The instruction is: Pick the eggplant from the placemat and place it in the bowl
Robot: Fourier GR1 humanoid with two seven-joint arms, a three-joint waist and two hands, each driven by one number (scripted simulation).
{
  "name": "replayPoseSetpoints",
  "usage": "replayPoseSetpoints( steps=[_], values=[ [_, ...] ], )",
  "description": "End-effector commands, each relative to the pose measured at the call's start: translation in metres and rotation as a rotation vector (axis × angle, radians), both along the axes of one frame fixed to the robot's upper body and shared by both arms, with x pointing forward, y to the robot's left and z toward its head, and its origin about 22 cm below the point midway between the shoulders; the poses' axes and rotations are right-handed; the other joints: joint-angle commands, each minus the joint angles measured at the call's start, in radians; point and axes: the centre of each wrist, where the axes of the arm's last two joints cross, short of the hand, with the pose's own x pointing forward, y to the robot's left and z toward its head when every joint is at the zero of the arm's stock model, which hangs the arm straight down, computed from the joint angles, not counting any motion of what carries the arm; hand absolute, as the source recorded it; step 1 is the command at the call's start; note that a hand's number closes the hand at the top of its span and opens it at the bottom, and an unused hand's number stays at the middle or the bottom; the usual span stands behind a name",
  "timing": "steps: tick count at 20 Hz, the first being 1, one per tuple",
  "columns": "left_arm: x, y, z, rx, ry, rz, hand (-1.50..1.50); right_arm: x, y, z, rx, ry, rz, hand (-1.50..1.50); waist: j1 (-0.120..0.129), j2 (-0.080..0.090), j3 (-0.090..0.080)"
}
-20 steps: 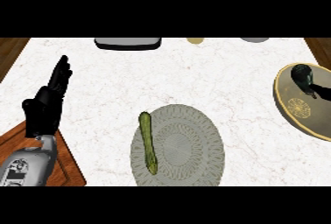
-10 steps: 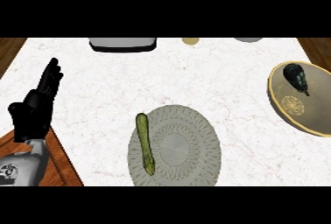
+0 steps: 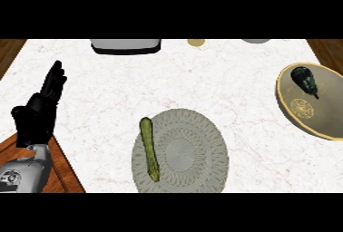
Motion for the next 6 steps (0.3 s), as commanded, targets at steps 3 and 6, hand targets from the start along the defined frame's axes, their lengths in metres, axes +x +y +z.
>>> replayPoseSetpoints(
  steps=[3, 6],
  values=[
    [-0.006, 0.002, 0.022, -0.004, 0.005, -0.009, 0.0, -0.044, 0.026, -0.005, -0.011, -0.021, 0.012, -1.5, 0.011, 0.002, 0.001],
    [-0.004, -0.003, -0.011, 0.001, -0.004, 0.0, 0.0, -0.059, 0.027, 0.001, -0.019, -0.018, 0.035, -1.5, 0.01, 0.004, 0.001]
  ],
)
